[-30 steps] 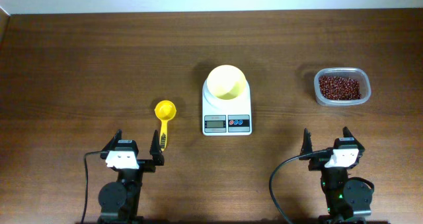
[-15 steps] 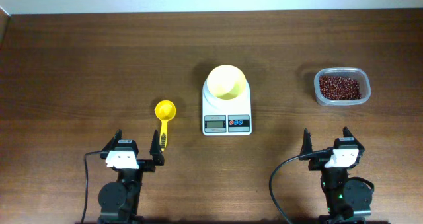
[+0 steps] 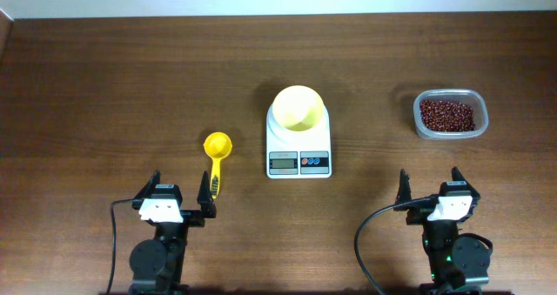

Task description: Scoop item into bowl and weigh 50g on scale

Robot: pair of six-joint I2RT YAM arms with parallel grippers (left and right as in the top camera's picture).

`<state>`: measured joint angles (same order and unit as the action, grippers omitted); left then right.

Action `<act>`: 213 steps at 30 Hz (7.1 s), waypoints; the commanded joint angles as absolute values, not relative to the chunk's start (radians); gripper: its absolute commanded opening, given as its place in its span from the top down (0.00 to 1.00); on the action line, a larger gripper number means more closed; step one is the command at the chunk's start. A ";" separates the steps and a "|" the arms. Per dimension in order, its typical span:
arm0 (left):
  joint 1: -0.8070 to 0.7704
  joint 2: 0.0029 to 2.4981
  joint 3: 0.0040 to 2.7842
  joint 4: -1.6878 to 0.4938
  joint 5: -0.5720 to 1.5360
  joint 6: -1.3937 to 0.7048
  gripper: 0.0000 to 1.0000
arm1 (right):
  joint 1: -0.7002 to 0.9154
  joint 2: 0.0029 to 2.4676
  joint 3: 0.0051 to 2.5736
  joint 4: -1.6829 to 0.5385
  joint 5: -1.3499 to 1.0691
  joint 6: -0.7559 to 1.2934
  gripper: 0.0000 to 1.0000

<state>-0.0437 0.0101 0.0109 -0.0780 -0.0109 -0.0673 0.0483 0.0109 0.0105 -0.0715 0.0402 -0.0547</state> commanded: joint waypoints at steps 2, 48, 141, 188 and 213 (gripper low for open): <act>-0.048 0.006 0.009 -0.084 -0.003 -0.052 0.01 | 0.044 0.003 0.006 -0.080 0.041 -0.048 0.01; -0.048 0.006 0.009 -0.084 -0.003 -0.052 0.01 | 0.044 0.003 0.006 -0.080 0.041 -0.048 0.01; 0.106 1.687 0.930 -0.723 0.318 -0.052 0.01 | 0.044 0.003 0.006 -0.080 0.041 -0.048 0.01; -0.011 1.687 0.930 -0.619 0.310 -0.030 0.01 | 0.044 0.003 0.006 -0.080 0.041 -0.048 0.01; -0.019 1.808 0.930 -0.670 0.378 -0.029 0.26 | 0.044 0.006 0.006 -0.080 0.041 -0.048 0.01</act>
